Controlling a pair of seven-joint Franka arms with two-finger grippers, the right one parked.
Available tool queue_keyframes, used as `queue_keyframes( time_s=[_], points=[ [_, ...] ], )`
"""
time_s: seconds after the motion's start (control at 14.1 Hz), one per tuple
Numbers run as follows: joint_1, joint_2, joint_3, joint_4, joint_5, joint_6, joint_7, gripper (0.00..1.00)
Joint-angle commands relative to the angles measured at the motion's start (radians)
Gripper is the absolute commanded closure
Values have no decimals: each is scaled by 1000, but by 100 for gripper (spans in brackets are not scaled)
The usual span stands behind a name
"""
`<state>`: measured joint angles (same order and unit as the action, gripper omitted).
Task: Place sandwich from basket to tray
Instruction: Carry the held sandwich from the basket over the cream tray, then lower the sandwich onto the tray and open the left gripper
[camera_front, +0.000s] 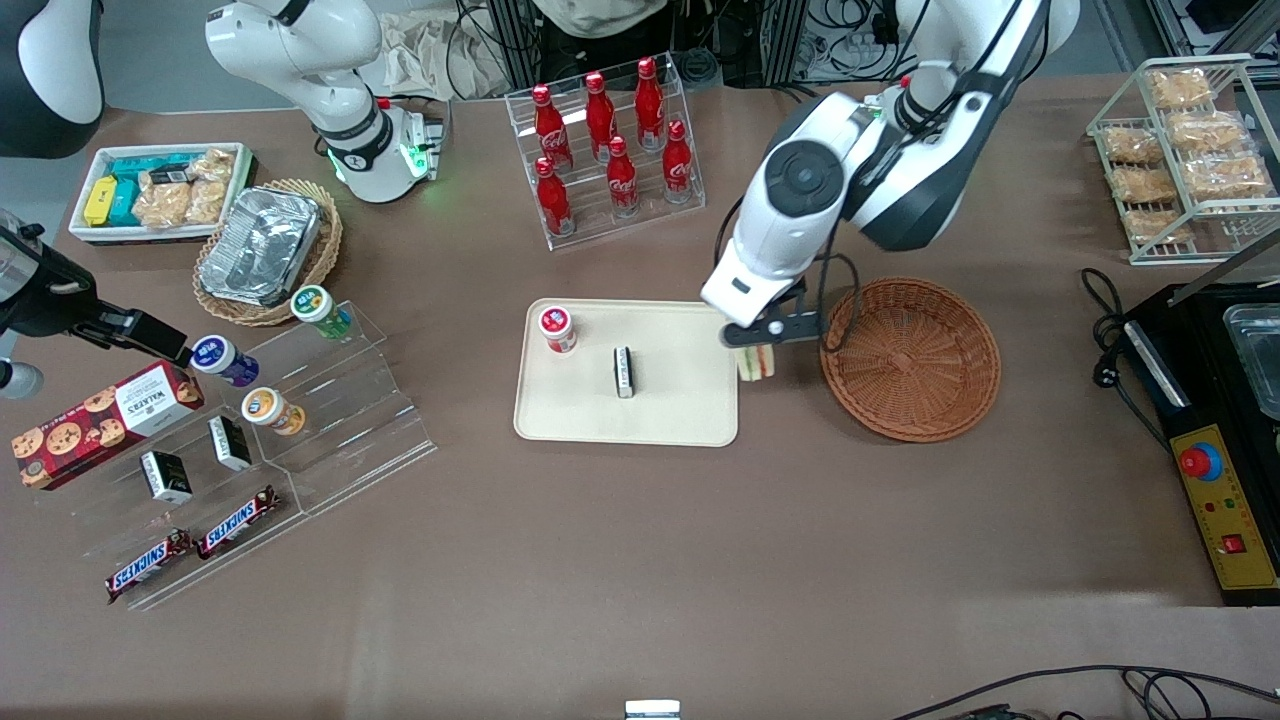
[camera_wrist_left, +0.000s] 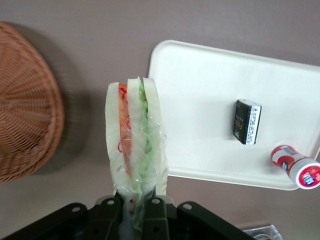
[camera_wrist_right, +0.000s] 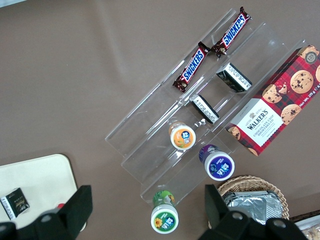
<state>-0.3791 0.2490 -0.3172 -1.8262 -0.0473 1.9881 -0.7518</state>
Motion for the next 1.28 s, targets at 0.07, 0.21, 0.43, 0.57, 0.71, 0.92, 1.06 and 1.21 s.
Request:
queue_keyframes(
  time_s=[0.07, 0.21, 0.43, 0.57, 0.71, 0.92, 1.06, 1.21],
  points=[
    [-59, 123, 9, 22, 67, 153, 34, 100],
    [-89, 189, 10, 22, 168, 182, -6, 100],
    [-95, 236, 12, 21, 191, 248, -29, 94],
    [-98, 260, 12, 21, 217, 253, -31, 93],
    [-98, 274, 12, 21, 245, 253, -46, 90],
    [-96, 266, 12, 21, 244, 252, -86, 1],
    [-86, 239, 12, 21, 245, 241, -127, 0],
    [-70, 187, 17, 22, 244, 180, -130, 0]
  ],
)
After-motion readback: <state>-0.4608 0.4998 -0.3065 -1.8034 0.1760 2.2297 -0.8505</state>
